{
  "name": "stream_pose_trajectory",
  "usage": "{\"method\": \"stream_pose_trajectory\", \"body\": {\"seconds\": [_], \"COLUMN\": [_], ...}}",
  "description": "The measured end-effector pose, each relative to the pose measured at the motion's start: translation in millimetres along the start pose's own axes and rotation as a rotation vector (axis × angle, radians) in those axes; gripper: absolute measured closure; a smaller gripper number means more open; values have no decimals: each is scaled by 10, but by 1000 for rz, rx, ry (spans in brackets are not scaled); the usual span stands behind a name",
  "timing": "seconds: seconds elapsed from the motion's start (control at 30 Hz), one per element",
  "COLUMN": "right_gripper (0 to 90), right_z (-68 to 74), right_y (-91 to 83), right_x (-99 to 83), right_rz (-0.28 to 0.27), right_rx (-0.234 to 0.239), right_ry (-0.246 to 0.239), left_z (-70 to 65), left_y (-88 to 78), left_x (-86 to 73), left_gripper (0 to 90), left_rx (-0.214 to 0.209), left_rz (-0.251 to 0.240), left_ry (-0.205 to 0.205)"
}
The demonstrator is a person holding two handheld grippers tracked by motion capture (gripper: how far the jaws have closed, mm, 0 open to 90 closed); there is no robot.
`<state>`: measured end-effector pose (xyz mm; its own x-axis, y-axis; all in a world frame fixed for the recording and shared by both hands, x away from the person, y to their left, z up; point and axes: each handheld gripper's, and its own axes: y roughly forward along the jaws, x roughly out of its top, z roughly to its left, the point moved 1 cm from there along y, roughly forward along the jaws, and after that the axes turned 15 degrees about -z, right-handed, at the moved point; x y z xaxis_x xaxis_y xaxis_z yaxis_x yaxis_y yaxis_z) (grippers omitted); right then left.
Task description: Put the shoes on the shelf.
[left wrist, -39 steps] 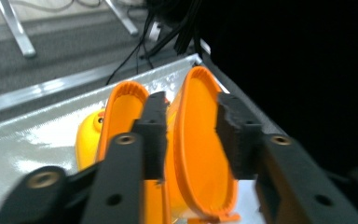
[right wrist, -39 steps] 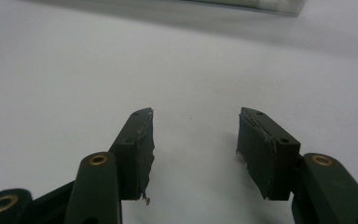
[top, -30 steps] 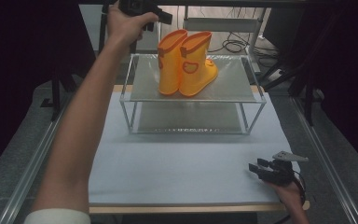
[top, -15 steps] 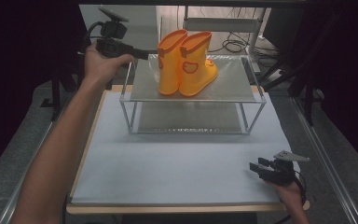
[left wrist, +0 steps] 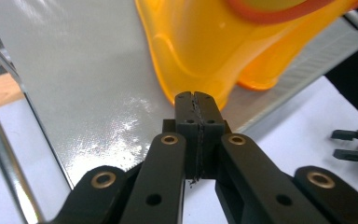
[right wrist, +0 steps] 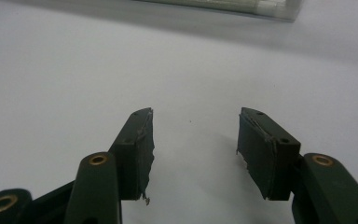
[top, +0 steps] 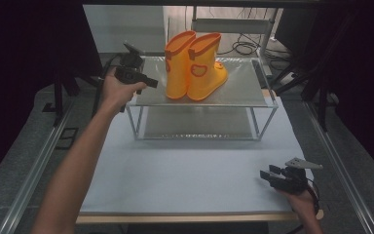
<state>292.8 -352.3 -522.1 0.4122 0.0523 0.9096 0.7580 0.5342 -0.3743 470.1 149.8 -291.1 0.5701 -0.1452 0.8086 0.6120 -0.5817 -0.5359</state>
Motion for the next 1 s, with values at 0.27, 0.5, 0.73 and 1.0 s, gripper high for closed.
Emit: {"method": "stream_pose_trajectory", "body": {"seconds": [0.27,0.5,0.73,1.0], "right_gripper": [452,452,452,452], "right_z": [-20,-14,-13,3], "right_y": [-5,1,8,19], "right_x": [-5,-12,-12,-13], "right_rz": [-3,-1,2,5], "right_rx": [-3,-4,-4,1], "right_ry": [-5,-3,0,-4], "left_z": [75,45,-43,-72], "left_y": [248,408,441,461], "left_x": [-127,-157,-132,-120], "left_gripper": [900,900,900,900], "left_rx": [27,2,-7,-17], "left_rz": [25,8,4,8], "left_ry": [-19,-46,-26,-27]}}
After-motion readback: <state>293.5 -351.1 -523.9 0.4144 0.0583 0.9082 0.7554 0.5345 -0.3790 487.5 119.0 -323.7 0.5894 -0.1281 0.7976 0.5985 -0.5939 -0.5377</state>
